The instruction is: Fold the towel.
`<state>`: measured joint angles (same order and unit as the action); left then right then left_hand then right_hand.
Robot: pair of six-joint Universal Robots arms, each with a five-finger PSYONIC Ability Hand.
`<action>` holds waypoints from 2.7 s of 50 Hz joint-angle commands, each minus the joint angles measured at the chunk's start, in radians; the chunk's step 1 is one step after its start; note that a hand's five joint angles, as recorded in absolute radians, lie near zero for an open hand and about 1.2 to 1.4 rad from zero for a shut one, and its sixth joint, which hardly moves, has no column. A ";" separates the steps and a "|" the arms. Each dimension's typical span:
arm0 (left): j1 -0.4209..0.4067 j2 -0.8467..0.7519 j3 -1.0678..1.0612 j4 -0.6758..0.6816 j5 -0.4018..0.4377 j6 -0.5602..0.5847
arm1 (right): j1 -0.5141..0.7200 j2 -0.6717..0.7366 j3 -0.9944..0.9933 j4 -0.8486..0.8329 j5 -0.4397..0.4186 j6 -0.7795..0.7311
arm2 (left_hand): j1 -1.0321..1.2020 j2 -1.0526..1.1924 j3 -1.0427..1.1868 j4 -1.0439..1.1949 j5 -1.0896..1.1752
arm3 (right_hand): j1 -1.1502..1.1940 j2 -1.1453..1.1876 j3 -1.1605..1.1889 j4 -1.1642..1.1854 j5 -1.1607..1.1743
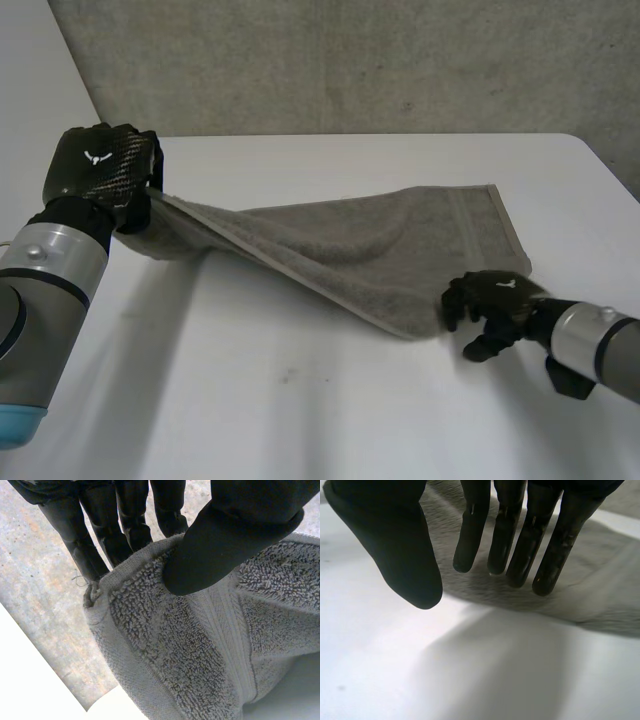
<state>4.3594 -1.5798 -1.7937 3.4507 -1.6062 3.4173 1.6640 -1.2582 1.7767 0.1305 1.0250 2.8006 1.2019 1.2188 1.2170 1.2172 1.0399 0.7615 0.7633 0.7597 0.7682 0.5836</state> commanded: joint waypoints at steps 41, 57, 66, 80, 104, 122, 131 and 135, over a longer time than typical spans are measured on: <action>-0.017 -0.012 0.089 0.008 -0.006 -0.079 | 0.445 0.260 -0.079 -0.646 0.558 0.324 | 0.194 0.178 0.179 0.179 0.182 | -0.219 -0.220 -0.217 -0.225 -0.215; 0.008 -0.017 0.086 0.007 -0.006 -0.101 | 0.286 0.241 -0.086 -0.670 0.535 0.275 | 0.194 0.178 0.179 0.179 0.182 | 0.013 0.012 0.015 0.007 0.017; 0.006 -0.028 0.083 -0.002 -0.008 -0.099 | 0.178 0.197 -0.137 -0.491 0.320 0.295 | 0.194 0.178 0.179 0.179 0.182 | 0.635 0.633 0.637 0.628 0.638; -0.014 0.078 0.151 -0.099 -0.006 -0.099 | 0.057 -0.134 -0.374 -0.128 0.181 0.246 | 0.194 0.178 0.179 0.179 0.182 | 0.635 0.633 0.637 0.628 0.638; -0.008 -0.252 0.340 -0.403 -0.003 -0.087 | 0.094 0.167 -0.778 0.498 0.200 -0.350 | 0.194 0.178 0.179 0.179 0.182 | 0.635 0.633 0.637 0.628 0.638; 0.014 -0.398 0.574 0.386 0.002 -0.159 | 0.211 0.309 -1.005 -0.420 0.394 -0.331 | 0.194 0.178 0.179 0.179 0.182 | 0.635 0.633 0.637 0.628 0.638; 0.023 -0.319 0.490 0.469 -0.003 -0.162 | 0.204 0.177 -0.829 -0.590 0.299 -0.187 | 0.194 0.178 0.179 0.179 0.182 | 0.635 0.633 0.637 0.628 0.638; 0.049 -0.302 0.363 0.401 0.000 -0.159 | 0.198 0.207 -0.833 -0.280 0.216 -0.194 | 0.194 0.178 0.179 0.179 0.182 | 0.635 0.633 0.637 0.628 0.638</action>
<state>4.3838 -1.9041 -1.3049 3.9369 -1.6087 3.2538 1.8703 -1.0762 0.9336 -0.4930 1.3448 2.6019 1.2065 1.2191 1.2174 1.2175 1.0399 1.0772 1.1679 1.1902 1.1969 0.9239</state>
